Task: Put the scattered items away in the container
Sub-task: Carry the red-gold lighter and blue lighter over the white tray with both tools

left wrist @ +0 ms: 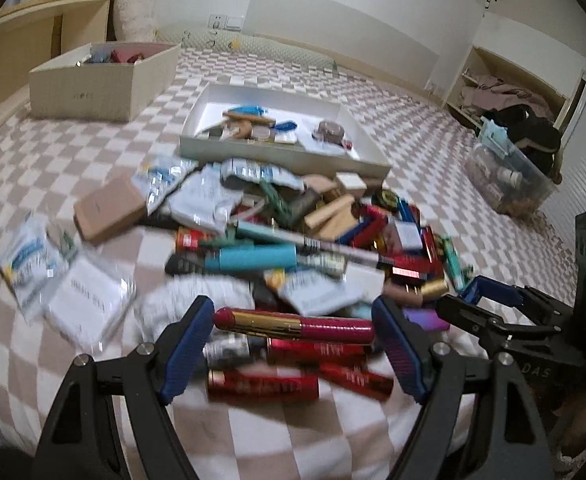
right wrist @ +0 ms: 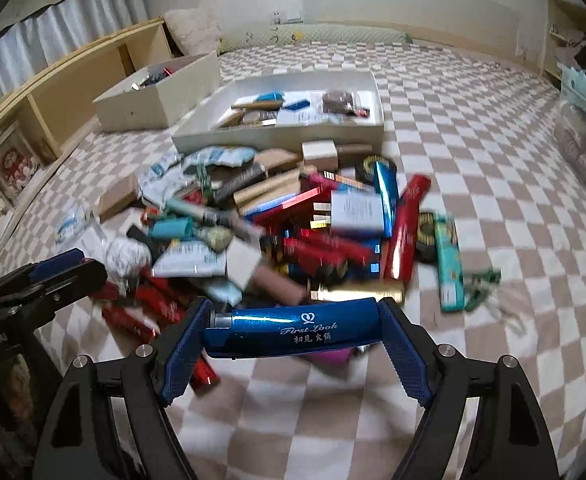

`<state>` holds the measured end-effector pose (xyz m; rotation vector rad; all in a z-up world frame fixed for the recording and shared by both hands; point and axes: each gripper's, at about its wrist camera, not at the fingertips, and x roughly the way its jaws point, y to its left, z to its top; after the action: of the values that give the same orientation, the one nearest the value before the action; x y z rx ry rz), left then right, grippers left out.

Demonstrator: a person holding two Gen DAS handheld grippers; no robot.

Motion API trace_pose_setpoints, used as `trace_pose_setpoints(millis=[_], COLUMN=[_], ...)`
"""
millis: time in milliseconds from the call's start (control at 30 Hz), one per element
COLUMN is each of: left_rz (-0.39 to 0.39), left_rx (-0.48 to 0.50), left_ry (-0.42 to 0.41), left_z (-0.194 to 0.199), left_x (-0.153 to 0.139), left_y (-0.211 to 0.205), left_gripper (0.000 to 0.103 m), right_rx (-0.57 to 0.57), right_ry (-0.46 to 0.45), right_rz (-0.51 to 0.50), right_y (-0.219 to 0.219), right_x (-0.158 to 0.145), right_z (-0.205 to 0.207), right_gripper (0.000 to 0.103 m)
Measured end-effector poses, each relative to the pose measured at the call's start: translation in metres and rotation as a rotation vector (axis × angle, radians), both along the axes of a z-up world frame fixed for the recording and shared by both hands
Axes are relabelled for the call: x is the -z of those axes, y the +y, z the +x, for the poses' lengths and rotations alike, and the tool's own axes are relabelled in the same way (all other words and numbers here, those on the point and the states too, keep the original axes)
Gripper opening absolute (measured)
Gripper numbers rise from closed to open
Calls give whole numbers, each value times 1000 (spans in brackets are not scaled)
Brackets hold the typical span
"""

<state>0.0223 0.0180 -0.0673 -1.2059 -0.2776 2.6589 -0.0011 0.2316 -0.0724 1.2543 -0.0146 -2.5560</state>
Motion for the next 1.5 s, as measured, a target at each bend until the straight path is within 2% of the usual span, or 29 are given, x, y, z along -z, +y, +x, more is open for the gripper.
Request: trace_pose_setpoints(millis=[200,367,533,767,967,1300,1500], left_rz=[-2,-7,13,-2,2,-26,-39], left_rx=[20,33,18,-13,-9,-9,4], left_ry=[36,60,70,73,90,117,101], left_z=[-29,-55,-77,-108,-133,-176,-199], left_x=[-13,-22,-28,-36,-47,-63,-64], left_y=[1,3,-5,-15,-16,-17,-9], left_gripper=[81,81,81,81,81,81,81], right_rx=[9,23,30,33,34,52,51], right_ry=[71,97,99,138,125,128,137], right_rz=[12,5,-8,-11,-45,-22,2], right_y=[-6,-7,-8,-11,-10,-2,-2], right_x=[-21,-33,-41,-56,-63,-73,-82], right_z=[-26,-49,-71,-93,-118,-163,-189], right_gripper=[83,83,83,83,83,83,83])
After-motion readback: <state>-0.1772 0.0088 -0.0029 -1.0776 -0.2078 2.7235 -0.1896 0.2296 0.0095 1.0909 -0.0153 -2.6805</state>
